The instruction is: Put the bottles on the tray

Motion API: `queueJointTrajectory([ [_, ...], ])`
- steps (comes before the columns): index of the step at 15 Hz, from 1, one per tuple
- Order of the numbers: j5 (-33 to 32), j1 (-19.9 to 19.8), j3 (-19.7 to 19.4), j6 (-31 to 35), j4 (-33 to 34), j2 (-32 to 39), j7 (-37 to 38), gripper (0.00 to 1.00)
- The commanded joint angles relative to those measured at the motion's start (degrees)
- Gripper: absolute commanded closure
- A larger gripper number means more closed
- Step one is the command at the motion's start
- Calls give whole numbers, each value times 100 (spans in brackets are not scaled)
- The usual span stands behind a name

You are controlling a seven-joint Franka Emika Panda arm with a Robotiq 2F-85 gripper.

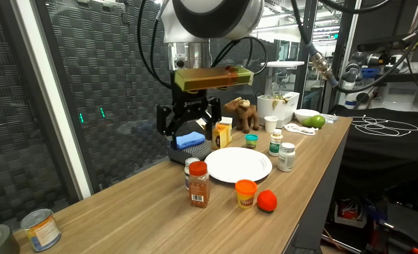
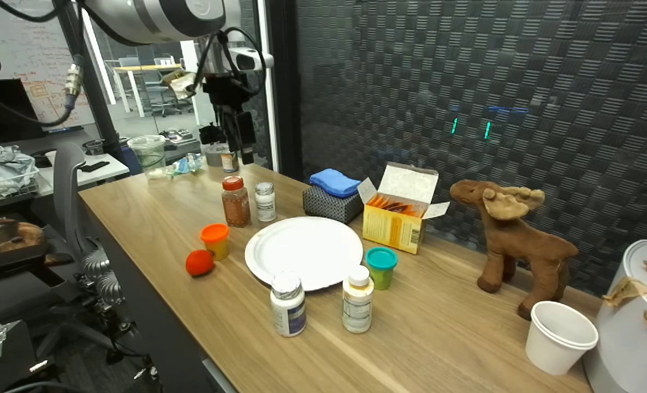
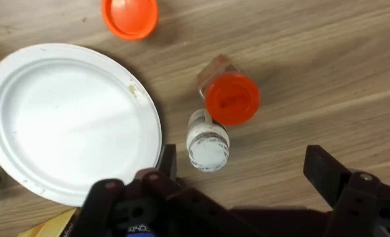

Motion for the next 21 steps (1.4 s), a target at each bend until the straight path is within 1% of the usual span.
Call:
queueJointTrajectory([
  [1,209,145,-240,15,901,702,69,0],
  [5,162,246,-491,-115,1262,1067,202,0],
  [8,213,282,-579,-233,1429,1253,218,0],
  [11,256,312,-591,-326,1422,1282,255,0],
  [16,237,348,-631,-441,1209,1161,476,0],
  [21,360,311,-594,-519,1222,1328,373,0],
])
